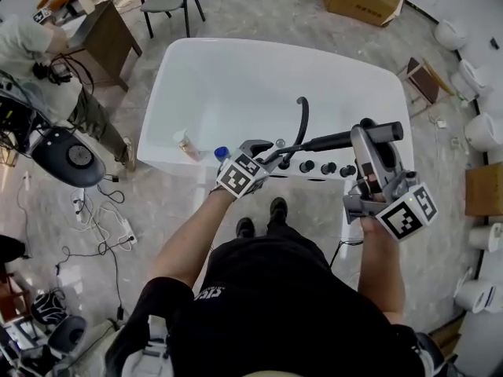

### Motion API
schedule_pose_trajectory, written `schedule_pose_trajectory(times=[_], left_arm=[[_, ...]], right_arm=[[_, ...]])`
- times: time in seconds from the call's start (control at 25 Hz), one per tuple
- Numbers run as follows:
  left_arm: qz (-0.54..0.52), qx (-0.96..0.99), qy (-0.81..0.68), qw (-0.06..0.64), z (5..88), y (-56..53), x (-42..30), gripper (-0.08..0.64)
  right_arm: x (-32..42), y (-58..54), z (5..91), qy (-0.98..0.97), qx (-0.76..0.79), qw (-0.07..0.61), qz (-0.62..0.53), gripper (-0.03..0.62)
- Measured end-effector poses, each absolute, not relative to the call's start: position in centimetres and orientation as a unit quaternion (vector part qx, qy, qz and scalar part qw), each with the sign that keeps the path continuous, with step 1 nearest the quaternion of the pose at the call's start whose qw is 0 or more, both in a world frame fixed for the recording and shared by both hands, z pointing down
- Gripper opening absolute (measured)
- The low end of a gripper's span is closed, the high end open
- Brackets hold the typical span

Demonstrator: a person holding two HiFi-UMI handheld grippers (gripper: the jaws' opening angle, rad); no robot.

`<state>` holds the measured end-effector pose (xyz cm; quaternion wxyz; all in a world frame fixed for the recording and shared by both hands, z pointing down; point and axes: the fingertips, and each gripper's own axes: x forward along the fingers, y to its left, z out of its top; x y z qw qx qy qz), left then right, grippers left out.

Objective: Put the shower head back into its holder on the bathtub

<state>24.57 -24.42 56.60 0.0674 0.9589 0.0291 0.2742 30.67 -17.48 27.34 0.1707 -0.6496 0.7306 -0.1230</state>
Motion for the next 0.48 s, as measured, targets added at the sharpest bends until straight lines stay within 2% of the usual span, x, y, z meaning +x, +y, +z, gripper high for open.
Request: schedule_pose_trajectory(times=[0.08, 0.2, 0.48], left_arm=[[0.253, 0.964, 0.03, 0.084, 55.0, -24.9, 23.7, 0.193], [0.208, 0.971, -0.007, 0.119, 52.0, -27.8, 22.4, 0.193], [0.217, 0.966, -0.053, 0.129, 52.8, -29.3, 19.7, 0.18]], right_arm=[[31.1, -18.4, 27.3, 0.739, -0.641, 0.169, -0.124, 0.144], [32.0, -19.8, 27.8, 0.749, -0.628, 0.165, -0.13, 0.144], [31.6, -23.6, 30.3, 0.767, -0.603, 0.153, -0.158, 0.144]])
